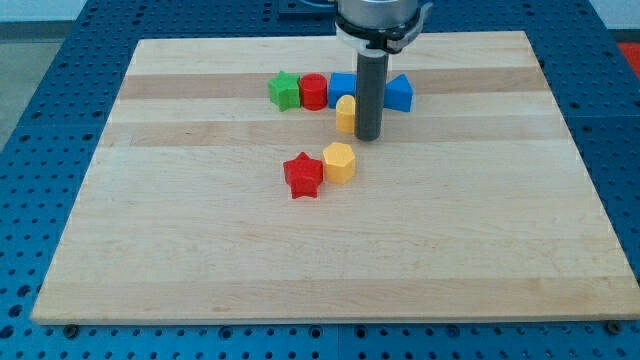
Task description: Push the yellow hexagon closer to the yellow heart
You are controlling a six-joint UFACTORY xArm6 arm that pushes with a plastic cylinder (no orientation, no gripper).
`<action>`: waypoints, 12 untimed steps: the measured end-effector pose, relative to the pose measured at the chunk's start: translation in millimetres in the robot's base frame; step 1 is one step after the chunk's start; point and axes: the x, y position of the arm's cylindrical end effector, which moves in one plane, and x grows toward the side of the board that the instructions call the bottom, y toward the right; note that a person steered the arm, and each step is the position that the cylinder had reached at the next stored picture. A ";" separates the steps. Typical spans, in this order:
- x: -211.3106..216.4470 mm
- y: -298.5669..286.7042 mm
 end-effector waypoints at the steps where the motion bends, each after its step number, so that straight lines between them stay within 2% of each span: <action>1: -1.9 0.0; 4: -4.0 -0.2; 5: 10.1 18.5; 7: 80.6 20.3; 8: 97.6 -1.5; 9: 98.0 -29.2; 12: 75.8 -37.2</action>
